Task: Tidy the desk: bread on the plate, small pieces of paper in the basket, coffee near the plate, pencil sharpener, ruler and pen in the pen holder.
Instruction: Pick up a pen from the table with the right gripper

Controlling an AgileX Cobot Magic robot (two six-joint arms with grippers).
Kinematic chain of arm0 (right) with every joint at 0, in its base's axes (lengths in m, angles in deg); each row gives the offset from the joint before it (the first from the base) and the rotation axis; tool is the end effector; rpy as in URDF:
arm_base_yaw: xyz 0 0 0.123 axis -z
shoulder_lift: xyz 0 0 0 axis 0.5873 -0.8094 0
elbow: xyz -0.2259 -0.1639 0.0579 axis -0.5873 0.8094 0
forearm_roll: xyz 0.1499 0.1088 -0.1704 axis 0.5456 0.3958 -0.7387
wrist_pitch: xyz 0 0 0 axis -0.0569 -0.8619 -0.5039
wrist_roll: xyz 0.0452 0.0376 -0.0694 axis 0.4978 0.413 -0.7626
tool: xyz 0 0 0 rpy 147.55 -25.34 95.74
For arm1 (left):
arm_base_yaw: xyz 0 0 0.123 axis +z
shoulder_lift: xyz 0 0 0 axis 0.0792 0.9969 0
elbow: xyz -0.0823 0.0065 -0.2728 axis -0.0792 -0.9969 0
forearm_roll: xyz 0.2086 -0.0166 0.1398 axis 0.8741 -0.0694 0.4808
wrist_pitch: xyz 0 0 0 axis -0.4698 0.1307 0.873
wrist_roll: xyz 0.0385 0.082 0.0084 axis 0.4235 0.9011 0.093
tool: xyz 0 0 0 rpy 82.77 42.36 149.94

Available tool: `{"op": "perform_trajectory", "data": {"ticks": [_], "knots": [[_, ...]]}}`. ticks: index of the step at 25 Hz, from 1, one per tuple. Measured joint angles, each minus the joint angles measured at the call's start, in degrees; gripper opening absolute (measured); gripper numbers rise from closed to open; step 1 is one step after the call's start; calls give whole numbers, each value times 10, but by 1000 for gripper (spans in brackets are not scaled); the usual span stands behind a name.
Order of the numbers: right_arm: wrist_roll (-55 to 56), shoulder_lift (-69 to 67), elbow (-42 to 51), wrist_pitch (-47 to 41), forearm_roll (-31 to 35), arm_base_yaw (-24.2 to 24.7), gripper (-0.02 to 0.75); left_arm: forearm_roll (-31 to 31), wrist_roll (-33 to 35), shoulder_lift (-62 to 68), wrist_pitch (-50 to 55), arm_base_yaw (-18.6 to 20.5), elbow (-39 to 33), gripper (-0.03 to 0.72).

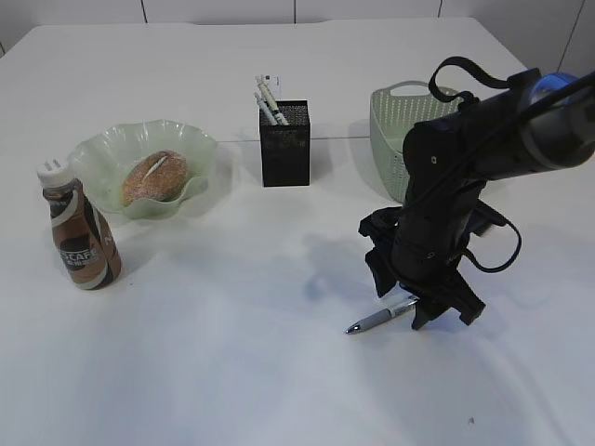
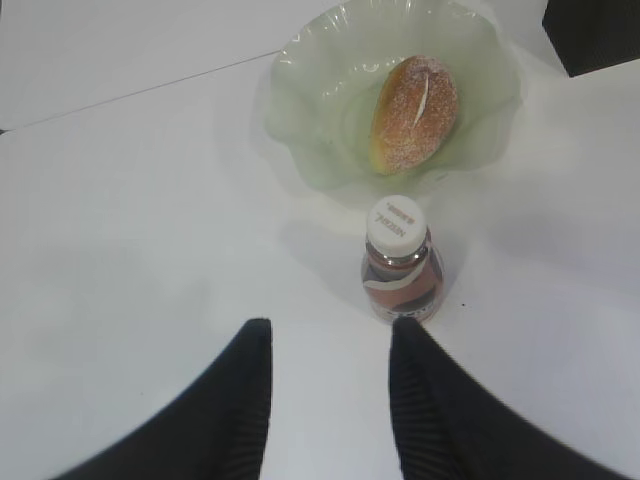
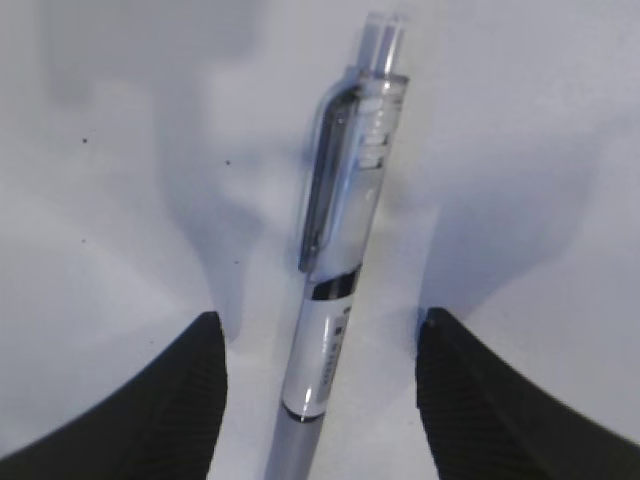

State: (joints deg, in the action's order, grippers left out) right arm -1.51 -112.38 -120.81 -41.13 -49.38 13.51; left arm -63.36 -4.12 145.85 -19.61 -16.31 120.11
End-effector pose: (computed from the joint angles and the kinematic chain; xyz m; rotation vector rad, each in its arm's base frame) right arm 0.3499 0.1435 0.1272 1.4265 2.7046 0.1208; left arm 0.2205 -0.0571 0.3686 0.2074 2.3071 0.1134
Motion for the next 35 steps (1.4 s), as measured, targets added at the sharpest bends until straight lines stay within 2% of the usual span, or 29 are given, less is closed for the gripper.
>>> {"op": "perform_trajectory", "data": {"ticks": [22, 24, 25, 27, 30, 31, 32, 33, 34, 35], "knots": [[3, -9, -1, -18, 1, 0, 468, 0, 0, 0, 1, 0, 0, 274], [3, -9, -1, -20, 2, 0, 396, 0, 0, 0, 1, 0, 0, 274], [3, -9, -1, -20, 2, 0, 396, 0, 0, 0, 1, 0, 0, 274], [3, -11, -1, -20, 10, 0, 300, 0, 0, 0, 1, 0, 0, 274], [3, -11, -1, -20, 17, 0, 231, 0, 0, 0, 1, 0, 0, 274], [3, -11, -1, -20, 17, 0, 231, 0, 0, 0, 1, 0, 0, 274], [-2, -11, -1, -20, 21, 0, 181, 1, 0, 0, 1, 0, 0, 274], [-2, -11, -1, -20, 21, 0, 181, 1, 0, 0, 1, 0, 0, 274], [-18, -11, -1, -20, 22, 0, 137, 1, 0, 0, 1, 0, 0, 274], [-26, -11, -1, -19, 22, 0, 128, 2, 0, 0, 1, 0, 0, 274]]}}
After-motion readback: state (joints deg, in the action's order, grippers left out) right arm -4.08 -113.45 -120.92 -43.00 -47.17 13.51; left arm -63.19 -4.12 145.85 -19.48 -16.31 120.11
